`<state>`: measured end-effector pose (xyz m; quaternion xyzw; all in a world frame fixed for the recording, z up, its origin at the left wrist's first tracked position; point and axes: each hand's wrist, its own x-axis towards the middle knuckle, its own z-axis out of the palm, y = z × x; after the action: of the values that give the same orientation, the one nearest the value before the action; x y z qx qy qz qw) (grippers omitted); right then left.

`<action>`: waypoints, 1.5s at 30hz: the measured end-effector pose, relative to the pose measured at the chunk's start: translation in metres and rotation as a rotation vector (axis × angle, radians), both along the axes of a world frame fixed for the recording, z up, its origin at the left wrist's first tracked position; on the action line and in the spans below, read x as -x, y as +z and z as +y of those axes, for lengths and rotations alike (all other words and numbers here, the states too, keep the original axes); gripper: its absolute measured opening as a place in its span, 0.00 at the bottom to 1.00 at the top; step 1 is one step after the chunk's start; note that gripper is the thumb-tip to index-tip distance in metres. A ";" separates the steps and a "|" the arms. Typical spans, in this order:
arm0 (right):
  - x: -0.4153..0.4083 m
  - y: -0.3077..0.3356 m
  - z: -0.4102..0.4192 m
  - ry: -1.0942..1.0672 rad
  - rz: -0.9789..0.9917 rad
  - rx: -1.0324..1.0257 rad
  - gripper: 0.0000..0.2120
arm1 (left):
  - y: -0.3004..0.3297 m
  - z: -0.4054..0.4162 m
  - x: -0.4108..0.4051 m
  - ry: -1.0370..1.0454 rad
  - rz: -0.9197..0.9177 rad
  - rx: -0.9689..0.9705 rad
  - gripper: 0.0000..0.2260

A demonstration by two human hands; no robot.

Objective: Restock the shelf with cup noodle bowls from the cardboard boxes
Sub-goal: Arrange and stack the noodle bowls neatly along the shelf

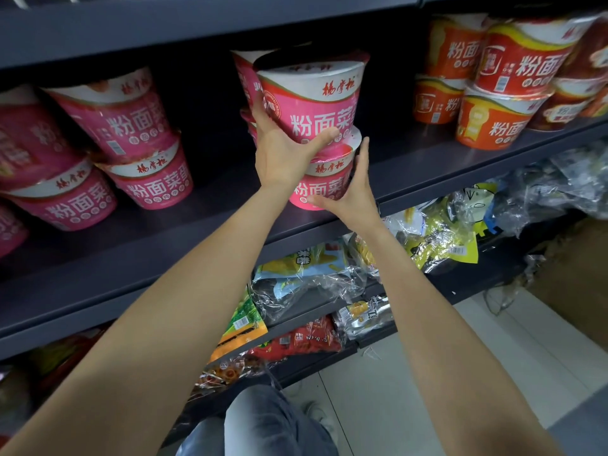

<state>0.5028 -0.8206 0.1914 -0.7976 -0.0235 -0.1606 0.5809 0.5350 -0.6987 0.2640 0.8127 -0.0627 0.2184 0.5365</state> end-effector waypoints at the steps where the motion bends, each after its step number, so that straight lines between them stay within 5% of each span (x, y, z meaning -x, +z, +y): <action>1: 0.004 0.000 -0.006 -0.001 0.016 -0.026 0.58 | -0.002 0.004 0.001 -0.038 0.015 0.015 0.57; 5: 0.019 0.010 -0.028 -0.128 -0.029 -0.153 0.31 | -0.015 0.034 0.009 -0.145 0.063 0.154 0.42; 7: 0.020 0.024 -0.034 -0.148 -0.098 -0.124 0.26 | -0.020 0.047 0.013 -0.197 0.140 0.147 0.37; 15: -0.011 0.071 -0.013 0.093 -0.067 0.027 0.57 | -0.041 0.021 0.017 -0.279 0.219 0.007 0.62; 25: -0.022 0.060 -0.003 -0.029 -0.107 0.069 0.56 | -0.050 0.008 0.020 0.017 0.159 0.031 0.56; 45: -0.025 0.064 0.000 -0.074 -0.070 0.085 0.57 | -0.046 0.000 0.025 0.060 0.156 -0.018 0.55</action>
<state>0.5276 -0.8207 0.2550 -0.8157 -0.0209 -0.2087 0.5392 0.5102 -0.6983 0.2180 0.8337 0.0020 0.1697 0.5255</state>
